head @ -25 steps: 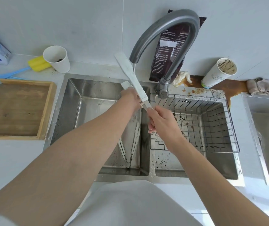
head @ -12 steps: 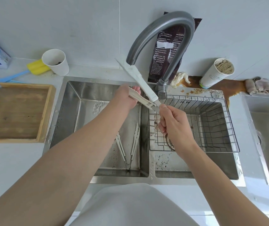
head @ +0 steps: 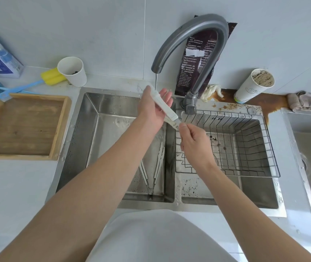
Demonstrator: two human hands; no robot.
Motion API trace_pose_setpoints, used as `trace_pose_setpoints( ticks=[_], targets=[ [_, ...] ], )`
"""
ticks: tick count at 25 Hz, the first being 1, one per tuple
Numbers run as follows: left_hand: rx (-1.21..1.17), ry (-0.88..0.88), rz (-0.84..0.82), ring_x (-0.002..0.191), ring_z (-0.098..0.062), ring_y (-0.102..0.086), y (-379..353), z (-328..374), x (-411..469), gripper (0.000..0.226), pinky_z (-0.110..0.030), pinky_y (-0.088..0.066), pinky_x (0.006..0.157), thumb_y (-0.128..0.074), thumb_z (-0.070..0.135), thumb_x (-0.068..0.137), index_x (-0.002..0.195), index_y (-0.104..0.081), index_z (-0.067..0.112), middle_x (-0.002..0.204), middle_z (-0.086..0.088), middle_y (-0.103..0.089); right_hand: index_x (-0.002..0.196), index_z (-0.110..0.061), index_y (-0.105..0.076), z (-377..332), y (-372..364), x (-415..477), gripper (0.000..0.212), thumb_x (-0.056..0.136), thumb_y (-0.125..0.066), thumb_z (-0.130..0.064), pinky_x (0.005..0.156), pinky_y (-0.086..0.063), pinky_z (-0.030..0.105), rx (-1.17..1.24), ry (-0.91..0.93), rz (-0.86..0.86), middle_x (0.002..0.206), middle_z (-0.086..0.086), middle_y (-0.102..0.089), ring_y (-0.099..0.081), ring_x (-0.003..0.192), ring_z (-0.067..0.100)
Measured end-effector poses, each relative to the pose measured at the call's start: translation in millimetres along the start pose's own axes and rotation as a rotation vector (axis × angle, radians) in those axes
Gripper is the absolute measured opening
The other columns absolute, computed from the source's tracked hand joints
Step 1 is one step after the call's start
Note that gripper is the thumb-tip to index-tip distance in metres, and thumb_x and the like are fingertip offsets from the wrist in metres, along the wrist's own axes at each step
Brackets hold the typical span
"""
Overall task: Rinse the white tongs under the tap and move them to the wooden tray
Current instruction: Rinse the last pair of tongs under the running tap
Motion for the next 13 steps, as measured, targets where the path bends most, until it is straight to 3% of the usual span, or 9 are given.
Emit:
trace_pose_setpoints(
  ticks=[2,4,7,10,13],
  targets=[
    [0.003,-0.01,0.044,0.063,-0.017,-0.067,-3.2,0.0,-1.3,0.027,-0.024,-0.056,0.053,-0.051,0.024,0.1,0.122,-0.05,0.007,0.097,-0.01,-0.07,0.061,-0.018,-0.036,-2.9,-4.8,-4.3,0.045,0.103,-0.043,-0.032,0.045,-0.022,0.028,-0.034,0.033,-0.028,0.046,-0.014,-0.029,-0.027,0.046,0.012],
    [0.084,-0.031,0.124,0.055,-0.011,-0.062,-5.0,2.1,-0.7,0.021,-0.018,-0.047,0.044,-0.051,0.023,0.1,0.113,-0.053,0.007,0.09,-0.006,-0.07,0.061,-0.018,-0.037,-7.9,-7.2,-11.7,0.046,0.104,-0.043,-0.033,0.04,-0.023,0.023,-0.046,0.082,-0.059,0.043,-0.013,-0.03,-0.025,0.042,0.005],
    [0.048,-0.023,0.201,0.053,-0.01,-0.058,-4.4,10.9,5.7,0.017,-0.016,-0.042,0.038,-0.05,0.021,0.1,0.106,-0.057,0.006,0.086,-0.006,-0.066,0.061,-0.017,-0.04,-9.0,-4.2,-25.4,0.046,0.104,-0.042,-0.036,0.037,-0.02,0.015,-0.083,0.131,-0.071,0.042,-0.013,-0.033,-0.027,0.039,0.006],
    [-0.077,-0.061,0.186,0.049,-0.012,-0.057,-6.2,23.4,8.7,0.018,-0.017,-0.044,0.037,-0.048,0.016,0.101,0.09,-0.056,0.004,0.075,-0.008,-0.06,0.062,-0.015,-0.039,-4.4,0.7,-31.2,0.046,0.104,-0.042,-0.035,0.038,-0.021,0.018,-0.076,0.116,-0.067,0.044,-0.013,-0.032,-0.027,0.04,0.006],
    [0.009,-0.047,0.131,0.046,-0.01,-0.056,-11.9,6.8,6.4,0.025,-0.017,-0.043,0.037,-0.048,0.028,0.101,0.093,-0.055,0.004,0.075,-0.005,-0.059,0.061,-0.018,-0.035,-8.8,3.2,-18.3,0.047,0.104,-0.041,-0.034,0.039,-0.021,0.022,-0.065,0.067,-0.004,0.041,-0.014,-0.031,-0.026,0.04,0.006]
  ],
)
Point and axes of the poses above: each hand's wrist, its own x-axis towards the middle knuckle, its own y-axis out of the back of the hand, z = x × y, the point moved 4 cm from there along x, towards the middle knuckle
